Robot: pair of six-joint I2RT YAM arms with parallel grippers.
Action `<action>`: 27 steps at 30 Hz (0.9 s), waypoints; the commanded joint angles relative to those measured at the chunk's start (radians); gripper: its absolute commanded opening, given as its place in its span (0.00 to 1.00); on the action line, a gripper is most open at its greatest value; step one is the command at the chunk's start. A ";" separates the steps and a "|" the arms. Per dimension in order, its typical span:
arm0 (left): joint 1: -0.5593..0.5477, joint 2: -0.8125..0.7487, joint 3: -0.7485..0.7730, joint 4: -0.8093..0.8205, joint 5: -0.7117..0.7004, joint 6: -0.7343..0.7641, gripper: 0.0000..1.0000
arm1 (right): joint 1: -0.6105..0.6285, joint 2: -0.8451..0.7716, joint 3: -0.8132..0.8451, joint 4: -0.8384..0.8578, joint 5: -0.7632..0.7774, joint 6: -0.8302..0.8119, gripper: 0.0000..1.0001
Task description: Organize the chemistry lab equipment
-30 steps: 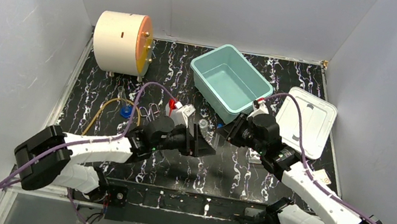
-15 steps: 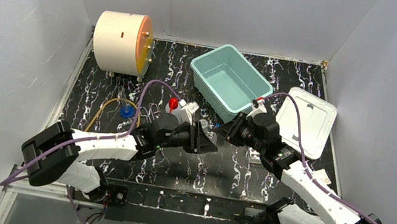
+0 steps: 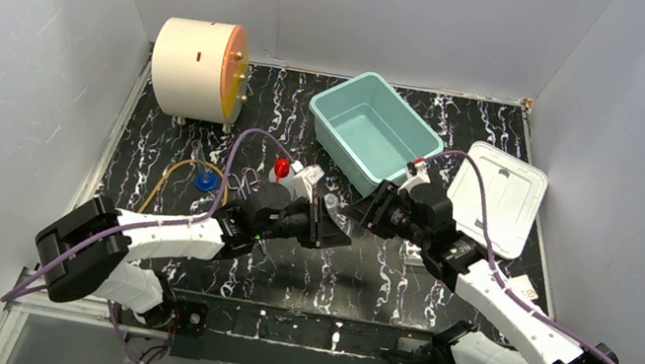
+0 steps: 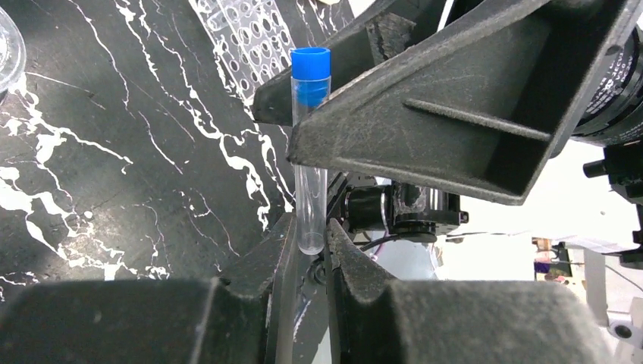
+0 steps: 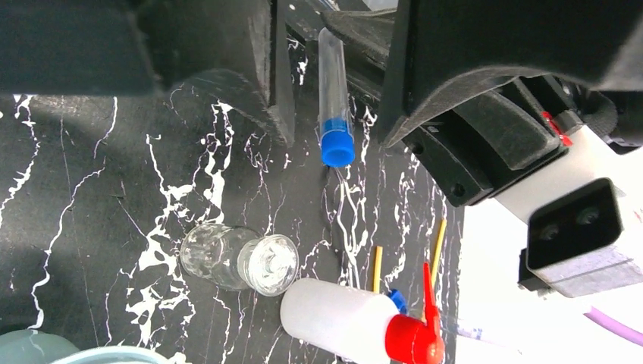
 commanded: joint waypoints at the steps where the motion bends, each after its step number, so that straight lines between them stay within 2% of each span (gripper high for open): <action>1: 0.001 -0.028 0.043 -0.076 0.038 0.100 0.00 | -0.018 0.018 0.022 0.032 -0.064 -0.078 0.58; 9: 0.001 -0.155 0.037 -0.273 0.018 0.346 0.00 | -0.118 0.067 0.113 -0.045 -0.290 -0.237 0.61; 13: 0.001 -0.157 0.092 -0.368 0.056 0.467 0.00 | -0.121 0.104 0.175 -0.130 -0.360 -0.311 0.61; 17: 0.000 -0.140 0.133 -0.461 0.041 0.532 0.00 | -0.131 0.123 0.179 -0.112 -0.420 -0.305 0.59; 27: 0.001 -0.163 0.119 -0.474 0.009 0.555 0.00 | -0.132 0.143 0.159 -0.095 -0.471 -0.281 0.38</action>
